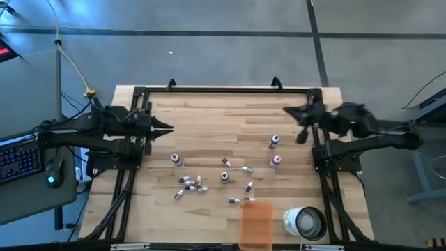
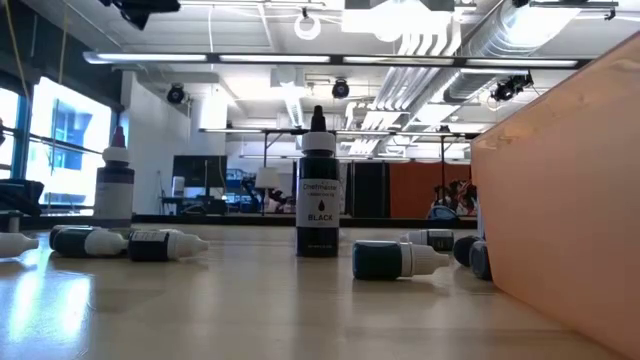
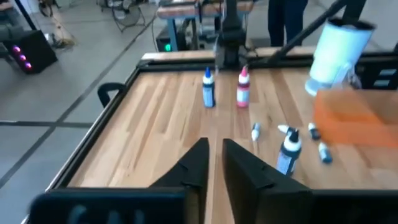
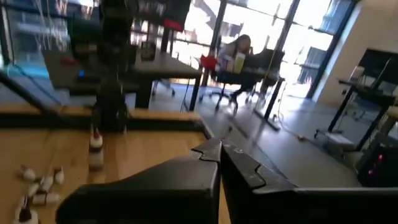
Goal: Pick & Place food coloring
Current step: Put the large blue food coloring bottle into the orange bin
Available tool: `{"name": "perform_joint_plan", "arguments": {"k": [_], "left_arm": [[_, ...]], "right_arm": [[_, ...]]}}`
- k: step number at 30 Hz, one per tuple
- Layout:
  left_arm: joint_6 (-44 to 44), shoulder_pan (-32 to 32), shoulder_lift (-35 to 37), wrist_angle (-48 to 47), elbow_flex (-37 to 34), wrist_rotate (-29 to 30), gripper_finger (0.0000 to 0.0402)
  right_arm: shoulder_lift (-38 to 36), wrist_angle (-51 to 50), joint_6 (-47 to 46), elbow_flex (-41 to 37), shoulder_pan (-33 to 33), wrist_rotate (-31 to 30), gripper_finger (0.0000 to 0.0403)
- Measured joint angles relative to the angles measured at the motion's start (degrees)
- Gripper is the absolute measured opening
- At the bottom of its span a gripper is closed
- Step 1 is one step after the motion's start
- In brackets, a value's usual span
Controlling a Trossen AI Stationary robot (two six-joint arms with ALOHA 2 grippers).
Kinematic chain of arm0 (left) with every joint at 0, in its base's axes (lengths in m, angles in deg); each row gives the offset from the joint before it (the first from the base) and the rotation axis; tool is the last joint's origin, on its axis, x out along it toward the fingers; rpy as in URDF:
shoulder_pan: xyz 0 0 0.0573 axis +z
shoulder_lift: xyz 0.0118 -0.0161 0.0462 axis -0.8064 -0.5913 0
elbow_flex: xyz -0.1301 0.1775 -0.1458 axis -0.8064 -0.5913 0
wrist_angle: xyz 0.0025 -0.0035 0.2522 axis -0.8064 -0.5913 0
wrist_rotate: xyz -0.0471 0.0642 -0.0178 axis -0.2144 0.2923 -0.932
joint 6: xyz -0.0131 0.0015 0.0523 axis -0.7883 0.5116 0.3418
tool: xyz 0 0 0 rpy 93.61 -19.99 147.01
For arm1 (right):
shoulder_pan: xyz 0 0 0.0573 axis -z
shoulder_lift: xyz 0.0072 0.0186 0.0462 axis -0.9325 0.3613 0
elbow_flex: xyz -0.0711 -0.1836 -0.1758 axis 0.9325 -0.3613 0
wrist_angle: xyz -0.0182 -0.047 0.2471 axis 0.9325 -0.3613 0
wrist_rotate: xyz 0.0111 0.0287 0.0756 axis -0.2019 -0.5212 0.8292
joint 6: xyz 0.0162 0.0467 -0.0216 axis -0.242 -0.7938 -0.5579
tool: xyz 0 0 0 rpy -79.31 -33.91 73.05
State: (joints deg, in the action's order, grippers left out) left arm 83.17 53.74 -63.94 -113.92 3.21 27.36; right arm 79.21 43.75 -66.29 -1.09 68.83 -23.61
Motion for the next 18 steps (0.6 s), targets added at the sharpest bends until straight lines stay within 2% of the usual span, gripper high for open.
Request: {"name": "perform_joint_plan", "arguments": {"k": [2, 7, 12, 18], "left_arm": [[0.16, 0.00, -0.72, 0.27, 0.00, 0.59, 0.0078], [0.14, 0.00, -1.25, 0.29, 0.00, 2.13, 0.0106], [0.14, 0.00, -1.25, 0.27, 0.00, 2.15, 0.0108], [0.09, 0.00, -1.25, -0.43, 0.00, 2.18, 0.0108]], "right_arm": [[3.82, -0.02, -0.20, 0.00, 0.00, -1.43, 0.0014], [11.56, -0.32, -4.80, -0.09, 0.01, -9.77, 0.0056], [16.19, -4.18, -12.57, -0.11, 1.27, -5.82, 0.0093], [20.21, -9.26, -16.13, -0.09, 3.49, -5.38, 0.0106]]}}
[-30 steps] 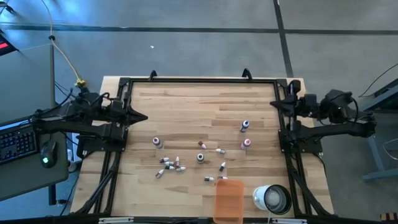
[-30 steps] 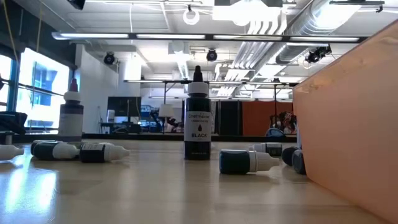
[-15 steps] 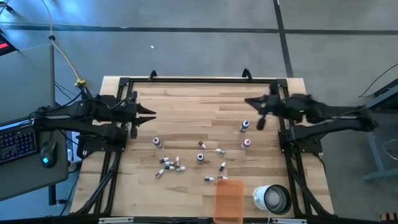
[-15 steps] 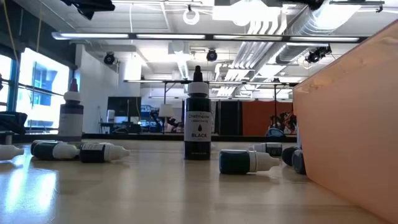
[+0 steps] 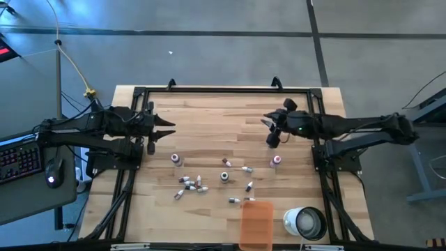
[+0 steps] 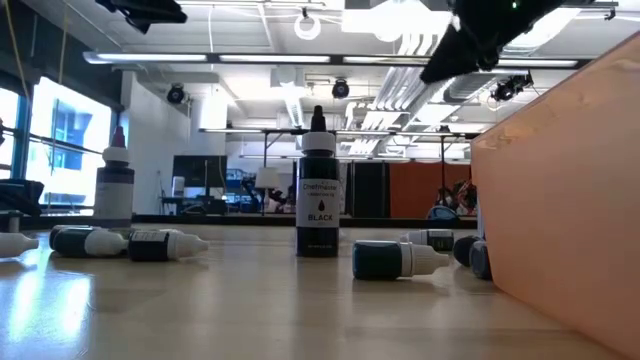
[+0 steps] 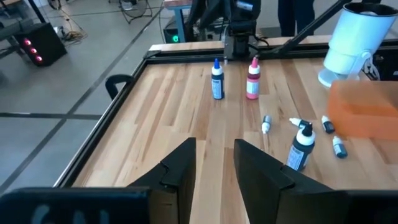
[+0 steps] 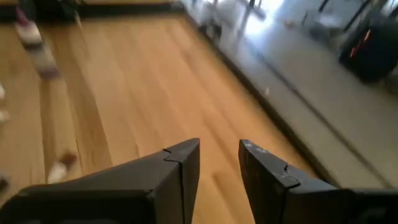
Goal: Pick & Place food coloring
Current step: Put the large blue food coloring bottle into the orange bin
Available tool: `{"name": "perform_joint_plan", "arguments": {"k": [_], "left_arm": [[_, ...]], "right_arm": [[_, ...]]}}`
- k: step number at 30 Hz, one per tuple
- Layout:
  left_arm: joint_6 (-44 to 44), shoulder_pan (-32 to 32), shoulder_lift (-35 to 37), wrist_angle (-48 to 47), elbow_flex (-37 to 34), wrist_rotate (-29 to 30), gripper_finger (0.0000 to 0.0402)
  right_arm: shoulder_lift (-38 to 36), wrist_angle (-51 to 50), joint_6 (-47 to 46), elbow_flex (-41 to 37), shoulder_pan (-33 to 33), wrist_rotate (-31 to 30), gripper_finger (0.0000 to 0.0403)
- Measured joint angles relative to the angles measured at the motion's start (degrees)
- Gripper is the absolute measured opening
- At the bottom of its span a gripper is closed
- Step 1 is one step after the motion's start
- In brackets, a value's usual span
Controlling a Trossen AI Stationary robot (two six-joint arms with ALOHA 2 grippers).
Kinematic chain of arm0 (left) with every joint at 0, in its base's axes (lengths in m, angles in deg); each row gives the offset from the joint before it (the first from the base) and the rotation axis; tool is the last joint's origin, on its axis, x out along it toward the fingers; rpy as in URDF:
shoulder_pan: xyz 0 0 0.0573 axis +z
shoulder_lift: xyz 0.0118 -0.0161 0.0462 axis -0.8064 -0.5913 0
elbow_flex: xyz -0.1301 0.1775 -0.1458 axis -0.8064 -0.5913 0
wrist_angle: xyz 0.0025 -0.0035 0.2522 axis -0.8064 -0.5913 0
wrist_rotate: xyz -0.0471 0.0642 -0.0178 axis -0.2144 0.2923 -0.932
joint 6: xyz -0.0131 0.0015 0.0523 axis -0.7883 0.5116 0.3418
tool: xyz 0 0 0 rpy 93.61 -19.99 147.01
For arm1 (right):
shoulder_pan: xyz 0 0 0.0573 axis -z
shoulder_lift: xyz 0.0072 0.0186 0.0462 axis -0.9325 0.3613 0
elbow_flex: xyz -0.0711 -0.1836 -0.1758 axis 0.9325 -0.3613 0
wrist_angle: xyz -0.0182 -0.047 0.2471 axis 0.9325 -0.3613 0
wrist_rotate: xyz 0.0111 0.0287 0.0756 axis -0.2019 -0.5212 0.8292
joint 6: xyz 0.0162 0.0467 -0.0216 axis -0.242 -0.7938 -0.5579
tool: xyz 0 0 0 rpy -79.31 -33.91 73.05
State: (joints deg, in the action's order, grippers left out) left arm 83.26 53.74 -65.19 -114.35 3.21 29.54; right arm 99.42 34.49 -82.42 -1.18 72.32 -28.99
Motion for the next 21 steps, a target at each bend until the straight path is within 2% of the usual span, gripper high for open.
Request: {"name": "perform_joint_plan", "arguments": {"k": [9, 14, 21], "left_arm": [[-2.94, 0.00, 0.00, -4.09, 0.00, -0.08, 0.0108], [-3.47, 0.00, 0.00, -4.09, 0.00, -0.09, 0.0108], [-3.51, 0.00, 0.00, -4.12, 0.00, -0.09, 0.0108]], "right_arm": [[4.10, -22.02, -13.98, 0.00, 1.93, 2.46, 0.0106], [4.28, -24.19, -16.90, 0.00, 1.91, 7.11, 0.0106], [4.28, -23.21, -17.74, -0.43, 1.93, 9.63, 0.0106]]}}
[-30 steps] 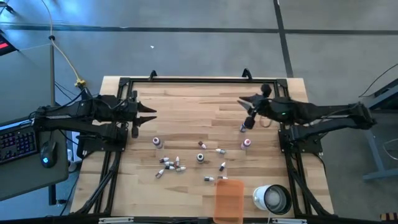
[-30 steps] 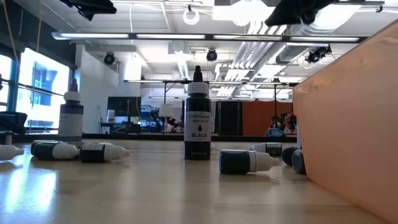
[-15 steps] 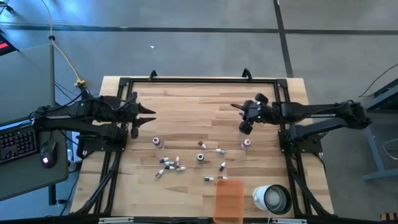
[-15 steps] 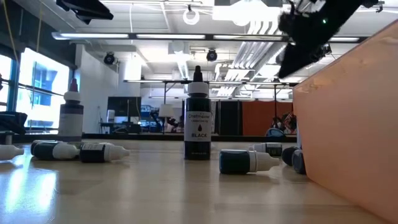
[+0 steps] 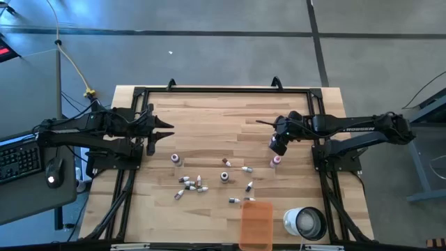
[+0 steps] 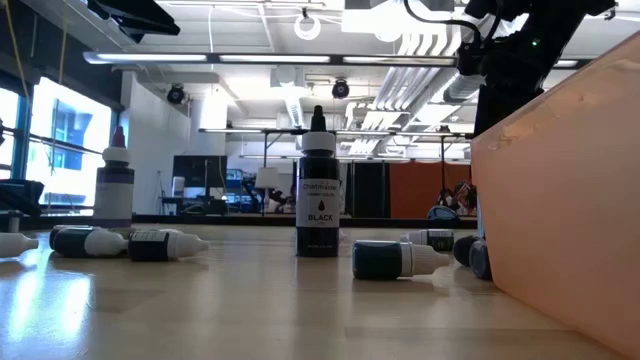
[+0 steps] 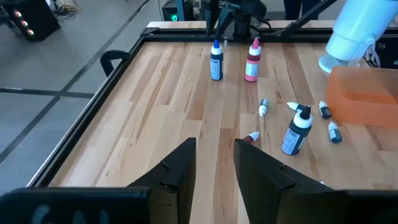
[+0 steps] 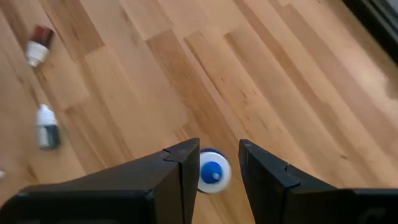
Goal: Pick & Place food coloring
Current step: Put the large blue food coloring bottle into the orange bin
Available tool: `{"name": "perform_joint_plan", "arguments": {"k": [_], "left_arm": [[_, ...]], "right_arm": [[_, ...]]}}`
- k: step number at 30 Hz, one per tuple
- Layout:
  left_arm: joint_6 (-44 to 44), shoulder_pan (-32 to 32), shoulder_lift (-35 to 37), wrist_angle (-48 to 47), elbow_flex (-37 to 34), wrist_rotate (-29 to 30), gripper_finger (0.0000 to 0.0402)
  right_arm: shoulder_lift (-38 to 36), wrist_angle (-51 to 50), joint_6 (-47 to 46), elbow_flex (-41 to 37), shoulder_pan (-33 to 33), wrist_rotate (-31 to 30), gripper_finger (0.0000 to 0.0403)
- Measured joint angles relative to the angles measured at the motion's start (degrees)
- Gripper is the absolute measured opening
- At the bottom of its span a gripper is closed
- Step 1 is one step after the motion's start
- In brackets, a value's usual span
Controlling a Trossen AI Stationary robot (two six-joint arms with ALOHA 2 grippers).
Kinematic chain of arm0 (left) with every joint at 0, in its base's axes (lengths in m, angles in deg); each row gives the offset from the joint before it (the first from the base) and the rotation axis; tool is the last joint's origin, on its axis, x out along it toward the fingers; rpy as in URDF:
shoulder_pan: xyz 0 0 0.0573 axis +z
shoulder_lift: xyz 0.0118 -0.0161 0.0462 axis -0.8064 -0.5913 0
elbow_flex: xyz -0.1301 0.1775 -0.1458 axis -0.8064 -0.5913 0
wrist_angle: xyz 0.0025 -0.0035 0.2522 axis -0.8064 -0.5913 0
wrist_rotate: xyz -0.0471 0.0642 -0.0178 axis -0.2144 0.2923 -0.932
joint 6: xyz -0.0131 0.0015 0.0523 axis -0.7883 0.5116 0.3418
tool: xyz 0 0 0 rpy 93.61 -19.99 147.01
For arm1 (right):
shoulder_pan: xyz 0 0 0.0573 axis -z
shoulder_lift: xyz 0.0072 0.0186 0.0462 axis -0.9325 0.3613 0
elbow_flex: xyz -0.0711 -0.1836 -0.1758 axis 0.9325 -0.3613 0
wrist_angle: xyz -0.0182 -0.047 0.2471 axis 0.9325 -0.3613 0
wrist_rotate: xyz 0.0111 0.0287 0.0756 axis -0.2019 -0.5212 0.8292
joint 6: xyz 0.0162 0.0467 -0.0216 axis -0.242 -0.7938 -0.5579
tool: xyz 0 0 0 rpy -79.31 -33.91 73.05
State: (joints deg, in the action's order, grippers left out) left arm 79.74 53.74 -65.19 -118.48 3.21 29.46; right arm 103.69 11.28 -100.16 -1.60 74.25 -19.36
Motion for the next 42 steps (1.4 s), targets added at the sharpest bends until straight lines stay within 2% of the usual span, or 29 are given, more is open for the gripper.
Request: {"name": "perform_joint_plan", "arguments": {"k": [9, 15, 24, 31, 37, 42], "left_arm": [[-0.04, 0.00, 0.00, -1.60, 0.00, -0.09, 0.0108], [-0.04, 0.00, 0.00, -1.60, 0.00, -0.09, 0.0108], [-0.02, 0.00, 0.00, -1.60, 0.00, -0.09, 0.0108], [-0.02, 0.00, 0.00, -1.60, 0.00, -0.09, 0.0108], [-0.02, 0.00, 0.00, -1.60, 0.00, -0.09, 0.0108], [-0.02, -0.01, 0.00, -1.65, 0.00, -0.08, 0.0108]], "right_arm": [[-0.17, 5.77, -0.96, -6.38, -0.02, 0.88, 0.0106], [-0.15, 7.22, -0.51, -6.90, 0.17, 0.80, 0.0103], [-0.15, 6.98, -0.36, -6.97, 0.17, 1.28, 0.0033], [-0.15, 7.21, -0.36, -7.00, 0.17, 1.36, 0.0033], [-0.14, 12.22, 2.24, -7.31, 0.17, 1.92, 0.0033], [-0.42, 13.96, 4.19, -4.29, 0.17, 3.19, 0.0033]]}}
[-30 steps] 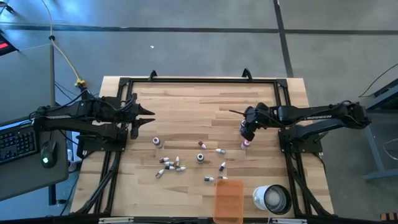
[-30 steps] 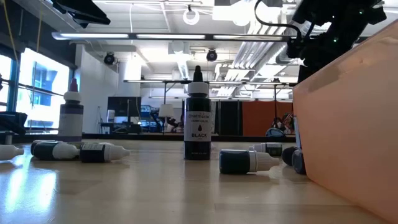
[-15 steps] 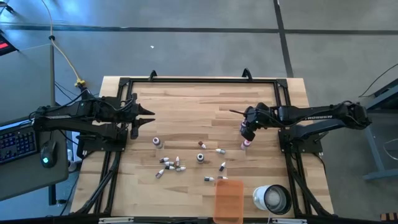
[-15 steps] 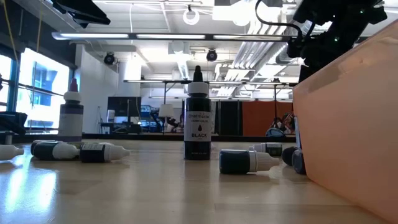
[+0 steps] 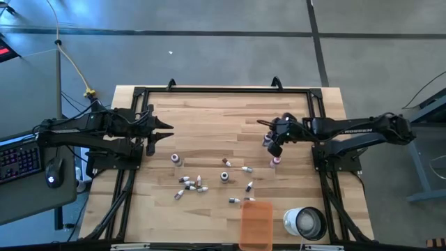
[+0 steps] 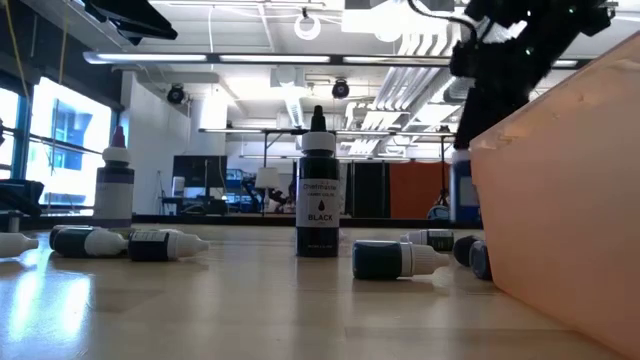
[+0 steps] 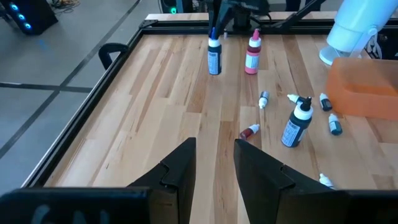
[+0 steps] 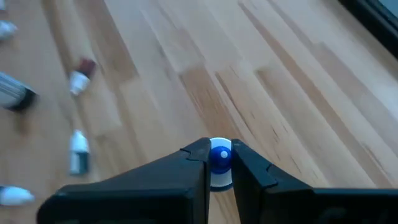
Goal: Pick & Place food coloring
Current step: Put the large blue food coloring bottle into the orange bin
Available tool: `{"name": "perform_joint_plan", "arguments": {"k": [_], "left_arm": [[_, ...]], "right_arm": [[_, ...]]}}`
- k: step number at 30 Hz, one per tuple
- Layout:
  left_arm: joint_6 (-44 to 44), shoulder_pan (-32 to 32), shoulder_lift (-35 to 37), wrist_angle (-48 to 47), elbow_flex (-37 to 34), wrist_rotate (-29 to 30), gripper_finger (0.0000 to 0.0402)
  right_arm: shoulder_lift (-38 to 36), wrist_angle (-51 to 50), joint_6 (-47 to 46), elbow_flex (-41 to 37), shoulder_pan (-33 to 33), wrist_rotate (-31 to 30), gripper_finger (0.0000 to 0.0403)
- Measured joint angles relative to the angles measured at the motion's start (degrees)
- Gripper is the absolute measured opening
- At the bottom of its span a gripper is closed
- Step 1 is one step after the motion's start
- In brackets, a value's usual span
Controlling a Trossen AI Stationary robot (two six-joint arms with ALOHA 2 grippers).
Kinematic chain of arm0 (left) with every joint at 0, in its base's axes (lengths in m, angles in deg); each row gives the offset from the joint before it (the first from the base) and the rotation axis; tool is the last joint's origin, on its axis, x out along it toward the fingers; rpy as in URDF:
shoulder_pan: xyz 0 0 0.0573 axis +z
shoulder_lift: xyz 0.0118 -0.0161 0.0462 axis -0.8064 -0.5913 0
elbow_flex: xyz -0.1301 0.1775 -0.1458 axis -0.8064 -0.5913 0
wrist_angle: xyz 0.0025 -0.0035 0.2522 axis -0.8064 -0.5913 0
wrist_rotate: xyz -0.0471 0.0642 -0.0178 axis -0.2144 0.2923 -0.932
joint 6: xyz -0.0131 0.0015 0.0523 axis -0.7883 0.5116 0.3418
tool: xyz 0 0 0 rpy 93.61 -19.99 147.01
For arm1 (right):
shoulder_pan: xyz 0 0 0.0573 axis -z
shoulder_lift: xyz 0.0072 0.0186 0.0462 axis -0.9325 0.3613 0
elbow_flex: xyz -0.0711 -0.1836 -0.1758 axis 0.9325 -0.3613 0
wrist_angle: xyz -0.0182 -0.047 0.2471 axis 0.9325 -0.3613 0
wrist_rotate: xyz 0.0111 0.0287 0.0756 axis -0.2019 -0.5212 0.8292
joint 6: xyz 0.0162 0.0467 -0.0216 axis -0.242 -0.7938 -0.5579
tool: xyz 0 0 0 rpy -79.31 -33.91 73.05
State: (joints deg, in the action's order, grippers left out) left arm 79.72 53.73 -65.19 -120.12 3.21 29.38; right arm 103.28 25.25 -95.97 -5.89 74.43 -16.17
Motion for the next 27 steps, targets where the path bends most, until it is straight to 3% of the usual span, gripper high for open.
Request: {"name": "perform_joint_plan", "arguments": {"k": [7, 13, 20, 27], "left_arm": [[0.00, 0.00, 0.02, -0.91, -0.02, 0.01, 0.0108], [0.02, 0.00, 0.02, -1.24, -0.02, 0.01, 0.0108], [0.02, 0.01, 0.02, -1.15, -0.02, 0.01, 0.0108], [-0.43, 0.01, 0.00, -0.75, -0.02, 0.01, 0.0108]], "right_arm": [[-0.02, 1.58, -2.93, 8.50, -1.71, 7.66, 0.0033], [1.76, 11.99, -7.95, 11.41, -10.77, 12.19, 0.0033], [10.30, 15.36, -7.99, 15.99, -23.02, 13.05, 0.0033], [19.64, 11.54, -11.06, 23.08, -30.33, 15.62, 0.0033]]}}
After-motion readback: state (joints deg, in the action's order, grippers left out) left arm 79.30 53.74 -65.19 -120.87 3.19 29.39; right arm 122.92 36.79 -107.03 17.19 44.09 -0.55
